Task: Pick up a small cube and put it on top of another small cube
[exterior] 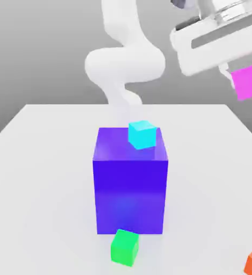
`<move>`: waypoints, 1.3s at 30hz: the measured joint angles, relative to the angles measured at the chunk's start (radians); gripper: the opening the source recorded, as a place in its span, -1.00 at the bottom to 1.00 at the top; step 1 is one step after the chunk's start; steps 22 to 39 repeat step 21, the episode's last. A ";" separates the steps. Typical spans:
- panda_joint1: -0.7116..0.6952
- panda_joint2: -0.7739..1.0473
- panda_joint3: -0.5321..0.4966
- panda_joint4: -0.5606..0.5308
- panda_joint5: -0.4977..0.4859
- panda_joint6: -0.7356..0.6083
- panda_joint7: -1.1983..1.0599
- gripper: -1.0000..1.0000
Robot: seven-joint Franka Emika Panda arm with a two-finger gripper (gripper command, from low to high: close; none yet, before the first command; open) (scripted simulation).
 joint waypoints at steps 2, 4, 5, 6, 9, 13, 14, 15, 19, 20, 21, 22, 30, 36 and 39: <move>-0.028 0.060 0.003 -0.012 -0.052 0.025 -0.004 -1.00; -0.061 0.125 -0.001 -0.023 -0.105 0.048 -0.009 -1.00; -0.078 0.159 -0.006 -0.029 -0.132 0.060 -0.011 -1.00; -0.096 0.193 -0.014 -0.034 -0.159 0.071 -0.014 -1.00; -0.151 0.298 -0.052 -0.047 -0.238 0.101 -0.028 -1.00; -0.272 0.441 -0.112 -0.061 -0.326 0.143 -0.058 -1.00; -0.278 0.480 -0.115 -0.061 -0.338 0.170 -0.059 -1.00; -0.275 0.520 -0.117 -0.060 -0.348 0.203 -0.058 -1.00; -0.265 0.633 -0.127 -0.055 -0.369 0.306 -0.047 1.00; -0.265 0.633 -0.127 -0.055 -0.369 0.306 -0.047 1.00; -0.265 0.633 -0.127 -0.055 -0.369 0.306 -0.047 1.00; -0.265 0.633 -0.127 -0.055 -0.369 0.306 -0.047 1.00; -0.265 0.633 -0.127 -0.055 -0.369 0.306 -0.047 1.00; -0.265 0.633 -0.127 -0.055 -0.369 0.306 -0.047 1.00; -0.265 0.633 -0.127 -0.055 -0.369 0.306 -0.047 1.00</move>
